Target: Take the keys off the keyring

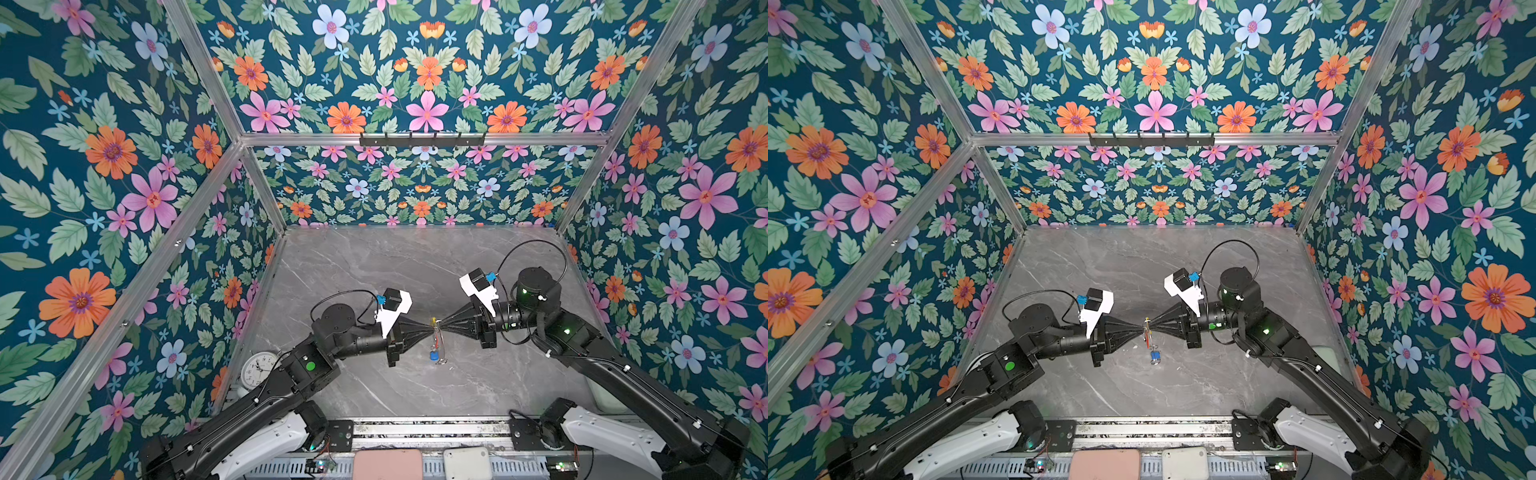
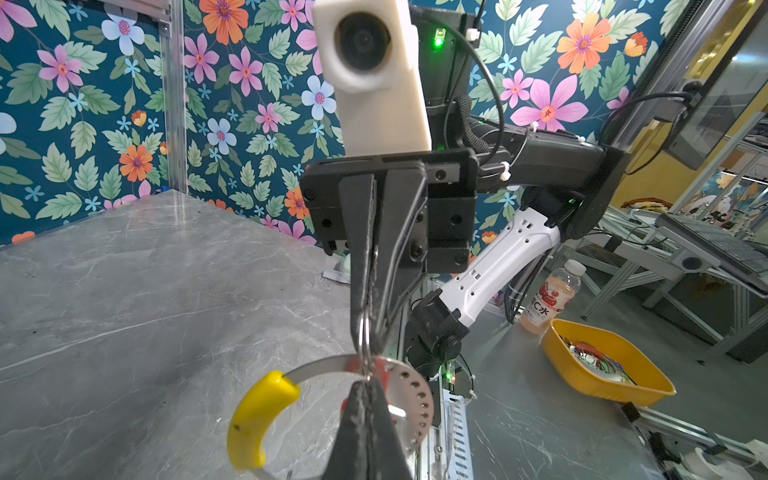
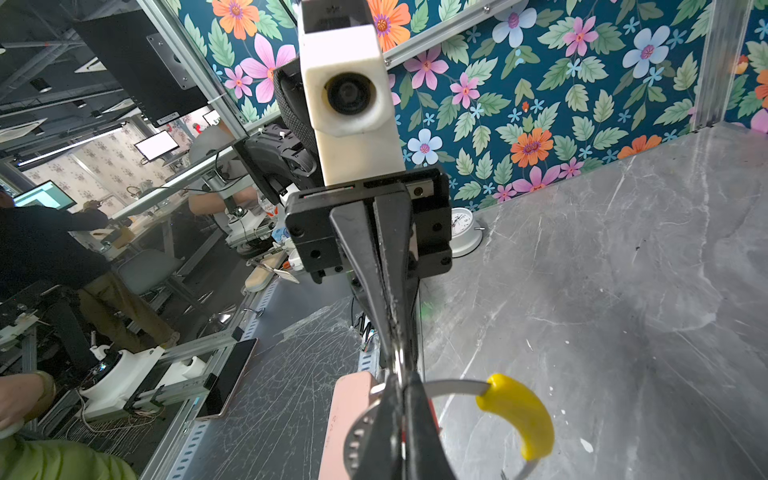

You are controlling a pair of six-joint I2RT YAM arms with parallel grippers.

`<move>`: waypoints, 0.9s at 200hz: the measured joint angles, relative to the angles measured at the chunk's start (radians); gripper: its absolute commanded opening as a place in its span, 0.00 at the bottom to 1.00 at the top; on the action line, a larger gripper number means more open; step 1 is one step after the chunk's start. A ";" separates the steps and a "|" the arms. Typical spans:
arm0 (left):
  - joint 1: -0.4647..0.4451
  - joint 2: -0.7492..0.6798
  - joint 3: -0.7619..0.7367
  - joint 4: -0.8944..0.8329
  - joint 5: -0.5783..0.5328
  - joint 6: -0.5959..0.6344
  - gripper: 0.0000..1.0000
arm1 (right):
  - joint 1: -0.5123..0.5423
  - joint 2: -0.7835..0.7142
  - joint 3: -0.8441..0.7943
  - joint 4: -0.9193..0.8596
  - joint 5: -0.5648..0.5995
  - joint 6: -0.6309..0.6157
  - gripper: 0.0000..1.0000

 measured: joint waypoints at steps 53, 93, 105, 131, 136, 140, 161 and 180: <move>0.000 0.034 -0.002 0.021 0.021 -0.017 0.00 | 0.001 0.004 -0.001 0.043 -0.021 0.024 0.00; 0.004 0.049 -0.002 0.029 0.021 -0.021 0.00 | 0.001 -0.002 -0.010 0.053 -0.026 0.029 0.00; 0.004 0.040 -0.005 0.026 0.020 -0.021 0.00 | 0.001 -0.013 -0.013 0.052 -0.011 0.028 0.00; 0.003 -0.007 -0.026 0.018 -0.011 -0.021 0.00 | 0.001 -0.045 -0.034 0.047 0.034 0.023 0.00; 0.003 -0.016 -0.029 0.011 -0.016 -0.021 0.00 | 0.001 -0.050 -0.038 0.045 0.043 0.020 0.00; 0.003 -0.024 -0.032 0.006 -0.022 -0.021 0.00 | 0.001 -0.054 -0.041 0.043 0.051 0.019 0.00; 0.003 -0.059 -0.045 -0.002 -0.056 -0.021 0.00 | 0.001 -0.073 -0.061 0.029 0.102 0.010 0.00; 0.003 -0.087 -0.056 -0.008 -0.083 -0.028 0.00 | 0.001 -0.088 -0.083 0.018 0.153 0.004 0.00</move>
